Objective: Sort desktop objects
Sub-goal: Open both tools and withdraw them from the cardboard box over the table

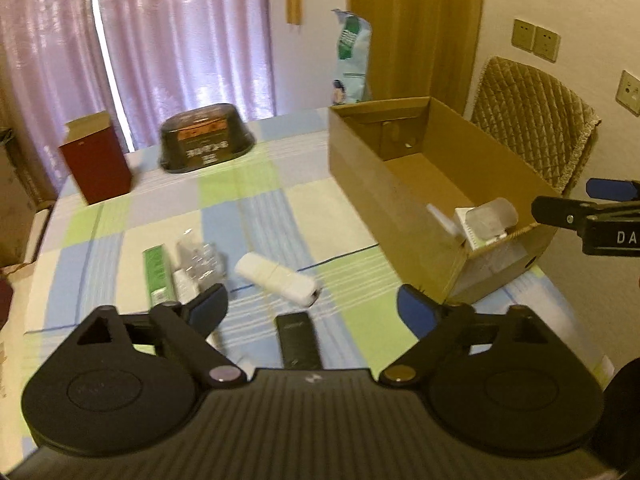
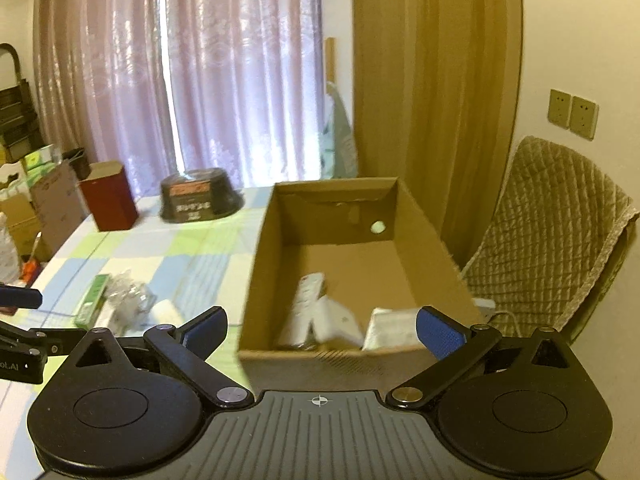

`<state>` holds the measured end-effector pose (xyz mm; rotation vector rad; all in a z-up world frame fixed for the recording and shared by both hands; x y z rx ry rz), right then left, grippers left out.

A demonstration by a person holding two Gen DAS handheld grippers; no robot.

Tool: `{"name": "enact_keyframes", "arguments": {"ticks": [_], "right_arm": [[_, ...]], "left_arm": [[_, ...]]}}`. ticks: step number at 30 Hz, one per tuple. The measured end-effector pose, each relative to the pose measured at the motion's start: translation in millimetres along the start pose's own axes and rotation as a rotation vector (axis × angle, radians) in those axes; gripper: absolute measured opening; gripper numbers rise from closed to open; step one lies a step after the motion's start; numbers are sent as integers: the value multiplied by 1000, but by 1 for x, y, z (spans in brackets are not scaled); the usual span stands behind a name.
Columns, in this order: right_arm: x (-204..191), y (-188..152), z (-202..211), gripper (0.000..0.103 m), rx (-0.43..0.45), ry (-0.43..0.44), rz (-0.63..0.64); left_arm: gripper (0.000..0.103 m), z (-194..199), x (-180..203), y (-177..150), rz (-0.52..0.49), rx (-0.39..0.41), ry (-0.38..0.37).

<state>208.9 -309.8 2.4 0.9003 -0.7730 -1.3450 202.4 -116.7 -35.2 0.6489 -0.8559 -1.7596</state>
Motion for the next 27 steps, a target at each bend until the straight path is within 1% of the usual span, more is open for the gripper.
{"name": "enact_keyframes", "arguments": {"ticks": [6,10,14,17,23,27], "right_arm": [[-26,-12,12,103,-28,31,8],[-39,-23,21,103,-49,48,-3],[-53,-44,29,103,-91,69,-8],[-66,-60,34,103,-126,90,-9],[-92,-83,42,103,-179,127,-10],[-107,-90,44,103,-196,151,0]], "left_arm": [[102,27,-19,-24,38,-8,40],[102,43,-31,-45,45,-30,66],[102,59,-46,-67,69,-54,97],[102,70,-59,-77,87,-60,118],[102,87,-79,-85,104,-63,153],[102,97,-89,-87,112,-54,164]]}}
Point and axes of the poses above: each gripper's, at about its wrist camera, not at the fingertips, and z roughly against the way its jaws point, x to its right, y to its top, the point moved 10 cm from there along -z, roughly the way its jaws point, and after that the axes turned 7 degrees about x, right-handed, at the moved point
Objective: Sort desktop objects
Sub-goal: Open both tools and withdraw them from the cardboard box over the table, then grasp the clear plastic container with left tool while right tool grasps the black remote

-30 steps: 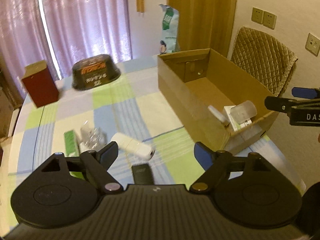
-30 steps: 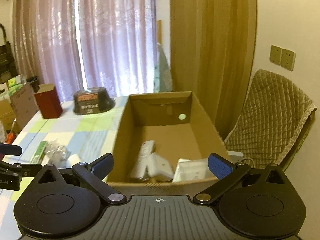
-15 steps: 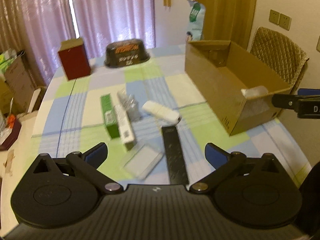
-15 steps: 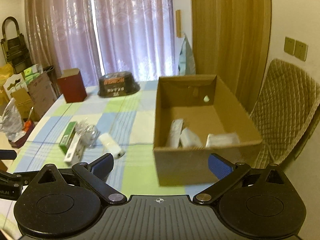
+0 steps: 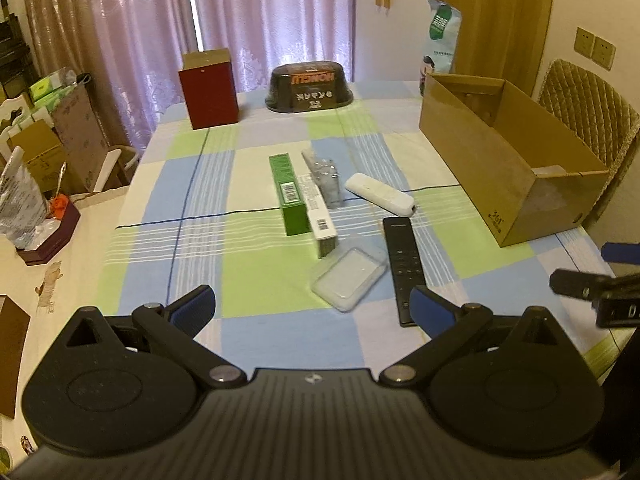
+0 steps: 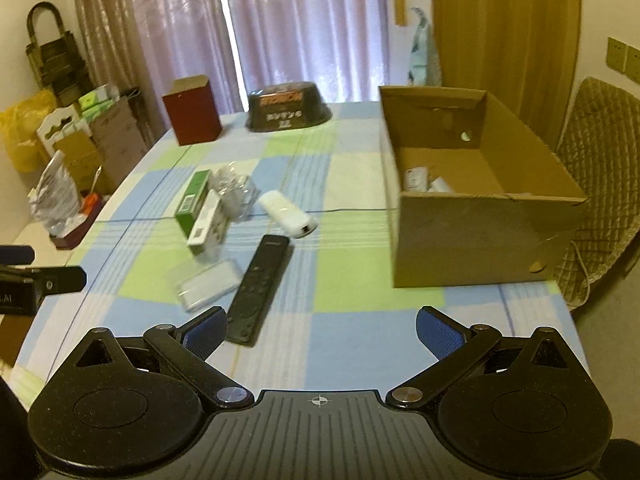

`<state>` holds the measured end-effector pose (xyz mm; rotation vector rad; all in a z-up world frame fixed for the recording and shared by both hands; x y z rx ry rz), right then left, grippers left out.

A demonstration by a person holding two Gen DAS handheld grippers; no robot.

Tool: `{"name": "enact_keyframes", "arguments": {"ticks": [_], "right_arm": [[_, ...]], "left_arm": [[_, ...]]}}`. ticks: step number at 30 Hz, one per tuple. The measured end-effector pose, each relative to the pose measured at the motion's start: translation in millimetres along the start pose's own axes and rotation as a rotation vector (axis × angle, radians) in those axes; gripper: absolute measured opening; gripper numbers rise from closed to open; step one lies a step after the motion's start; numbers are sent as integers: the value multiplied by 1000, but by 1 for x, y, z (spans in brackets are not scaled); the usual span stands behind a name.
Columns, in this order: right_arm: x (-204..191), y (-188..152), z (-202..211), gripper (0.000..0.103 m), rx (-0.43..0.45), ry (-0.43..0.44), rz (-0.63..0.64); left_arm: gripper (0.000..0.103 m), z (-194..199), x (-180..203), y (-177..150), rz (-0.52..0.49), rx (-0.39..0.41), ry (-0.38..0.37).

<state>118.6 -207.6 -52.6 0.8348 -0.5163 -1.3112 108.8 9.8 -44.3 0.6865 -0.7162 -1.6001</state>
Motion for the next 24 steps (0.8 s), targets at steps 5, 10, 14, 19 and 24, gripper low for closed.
{"name": "enact_keyframes", "arguments": {"ticks": [5,10,14,19,24], "right_arm": [[-9,-3,-2,103,-11,12,12],[-12,-10,-5,103,-27,9,15],[-12,-14,-6,103,-37,6,13],[-13,-18,-10,103,-55,3,10],[-16,-24,-18,103,-77,5,11]], "left_arm": [[102,4,-8,-2,14,0,2],[102,6,-12,-5,25,0,1],[102,5,-13,-8,30,-7,-2],[102,1,-14,-11,29,-13,-8],[102,-7,-15,-15,10,-28,-17]]}}
Point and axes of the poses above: each gripper's, at about its wrist camera, not at the fingertips, and z roughly against the way its jaws point, x to its right, y to its top, the point moved 10 cm from there along -z, roughly the way its jaws point, and after that the axes turned 7 degrees about x, right-handed, at the moved point
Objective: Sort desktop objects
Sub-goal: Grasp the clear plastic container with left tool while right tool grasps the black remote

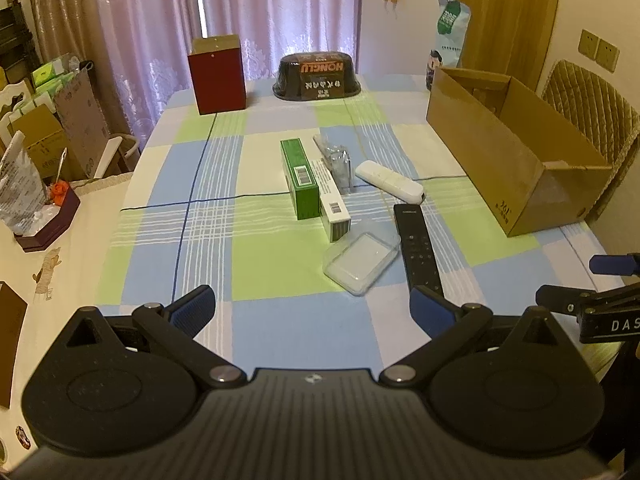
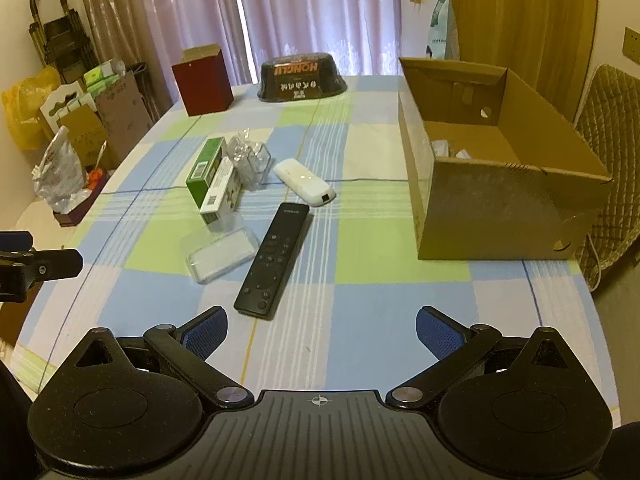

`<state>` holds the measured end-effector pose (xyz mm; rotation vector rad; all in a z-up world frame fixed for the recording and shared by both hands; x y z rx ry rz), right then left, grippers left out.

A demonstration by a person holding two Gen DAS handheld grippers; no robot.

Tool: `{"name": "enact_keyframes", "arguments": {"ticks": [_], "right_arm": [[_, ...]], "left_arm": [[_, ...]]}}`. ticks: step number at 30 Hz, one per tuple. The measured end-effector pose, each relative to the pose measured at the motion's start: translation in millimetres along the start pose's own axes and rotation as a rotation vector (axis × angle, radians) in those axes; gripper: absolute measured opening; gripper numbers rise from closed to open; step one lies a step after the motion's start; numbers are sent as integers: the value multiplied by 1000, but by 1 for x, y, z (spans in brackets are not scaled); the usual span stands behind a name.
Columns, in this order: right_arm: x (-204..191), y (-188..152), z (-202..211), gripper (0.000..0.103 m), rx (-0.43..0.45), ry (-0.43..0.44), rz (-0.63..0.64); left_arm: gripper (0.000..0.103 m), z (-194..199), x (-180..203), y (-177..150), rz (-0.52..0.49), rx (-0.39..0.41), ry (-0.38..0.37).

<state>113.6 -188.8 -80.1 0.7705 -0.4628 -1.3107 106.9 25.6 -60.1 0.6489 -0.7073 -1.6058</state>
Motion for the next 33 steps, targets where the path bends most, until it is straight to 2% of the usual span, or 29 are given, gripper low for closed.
{"name": "enact_keyframes", "arguments": {"ticks": [6,15,21,23,25,30,32,33], "right_arm": [[-2,-7,-17,103,-32,4,-4],[-4,-11,-52,103,-59,9,-30],[-3,-9,-70,103,-68,11,-35],[-1,-8,-75,103,-68,11,-39],[0,-8,-80,103,-63,12,-44],[5,-10,-94,103,-75,5,-54],[5,-9,-99,103,-79,5,-52],[5,-9,-102,103,-81,6,-53]], "left_arm": [[102,-22,6,-4,-69,-9,-57],[97,-73,28,-3,-219,-41,-197],[94,-117,33,-6,-357,-49,-250],[90,-134,35,-11,-396,-70,-285],[77,-147,38,-14,-400,-90,-318],[74,-170,43,-13,-381,-100,-360],[68,-176,45,-14,-374,-112,-372],[58,-178,45,-16,-373,-124,-377]]}}
Point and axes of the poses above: each gripper's, at about its wrist camera, not at the fingertips, and z roughly against the way its jaws point, x to its right, y to its top, the point moved 10 cm from there along -z, roughly the way its jaws point, and after that the axes turned 7 degrees about x, right-handed, at the moved point
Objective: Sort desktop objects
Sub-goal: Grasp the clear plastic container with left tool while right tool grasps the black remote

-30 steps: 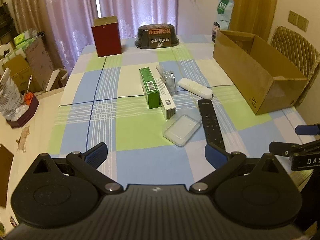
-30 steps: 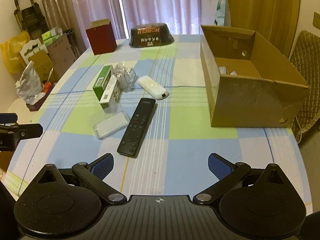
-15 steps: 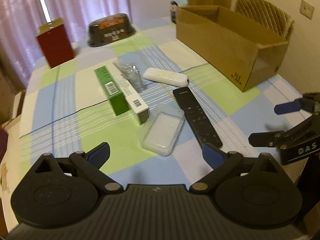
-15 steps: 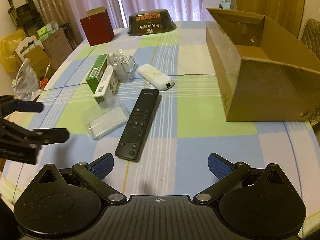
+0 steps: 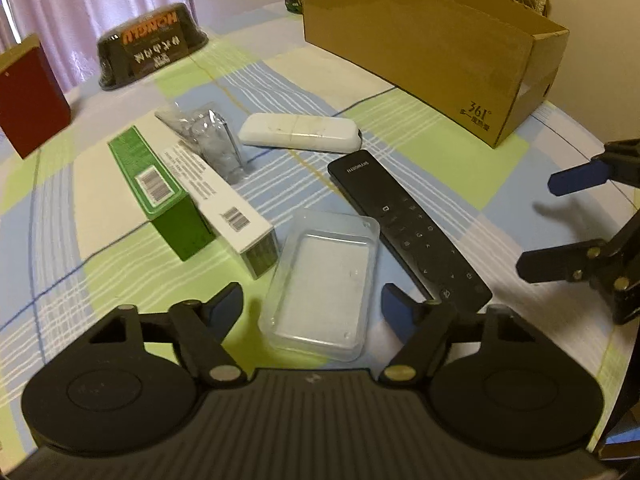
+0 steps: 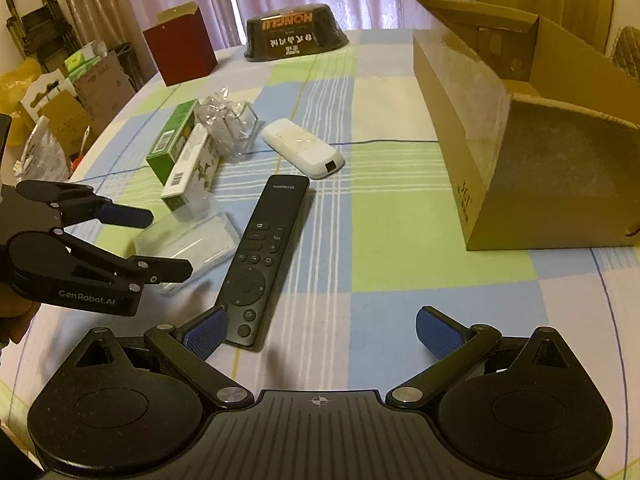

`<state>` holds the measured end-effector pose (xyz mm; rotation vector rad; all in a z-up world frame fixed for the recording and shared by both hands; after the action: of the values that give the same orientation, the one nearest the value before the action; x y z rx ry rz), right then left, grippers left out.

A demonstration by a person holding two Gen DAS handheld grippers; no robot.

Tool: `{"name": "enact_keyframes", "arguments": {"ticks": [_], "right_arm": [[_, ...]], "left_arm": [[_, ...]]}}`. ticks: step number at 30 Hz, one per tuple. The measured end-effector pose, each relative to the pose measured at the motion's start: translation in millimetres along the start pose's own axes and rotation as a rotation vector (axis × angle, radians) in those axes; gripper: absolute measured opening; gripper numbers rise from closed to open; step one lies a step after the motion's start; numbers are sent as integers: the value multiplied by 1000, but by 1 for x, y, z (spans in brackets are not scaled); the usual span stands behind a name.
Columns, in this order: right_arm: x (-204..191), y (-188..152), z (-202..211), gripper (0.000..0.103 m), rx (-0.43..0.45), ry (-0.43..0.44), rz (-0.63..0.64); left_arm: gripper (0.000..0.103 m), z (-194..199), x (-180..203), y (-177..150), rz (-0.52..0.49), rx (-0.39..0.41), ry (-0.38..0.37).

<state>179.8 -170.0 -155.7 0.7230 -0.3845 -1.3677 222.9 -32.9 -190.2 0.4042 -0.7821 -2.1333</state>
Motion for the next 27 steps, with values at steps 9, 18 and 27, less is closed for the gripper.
{"name": "enact_keyframes", "arguments": {"ticks": [9,18,27], "right_arm": [[-18,12,-32,102,15,17,13],[-43,25,-68,86,22,-17,45],[-43,29,-79,39,5,-23,131]], "left_arm": [[52,27,-10,-16,88,-33,50],[65,40,-18,-31,186,-20,116],[66,36,-14,-24,175,16,110]]}}
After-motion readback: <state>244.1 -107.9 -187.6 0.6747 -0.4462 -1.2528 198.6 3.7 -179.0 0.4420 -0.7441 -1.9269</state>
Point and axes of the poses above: each gripper's, at about its wrist camera, not at the fingertips, and z roughly against the way its jaws point, x to its right, y to its top, the point moved 10 cm from there along -z, roughly the way its jaws point, and after that the axes turned 7 degrees about x, right-handed, at the moved point
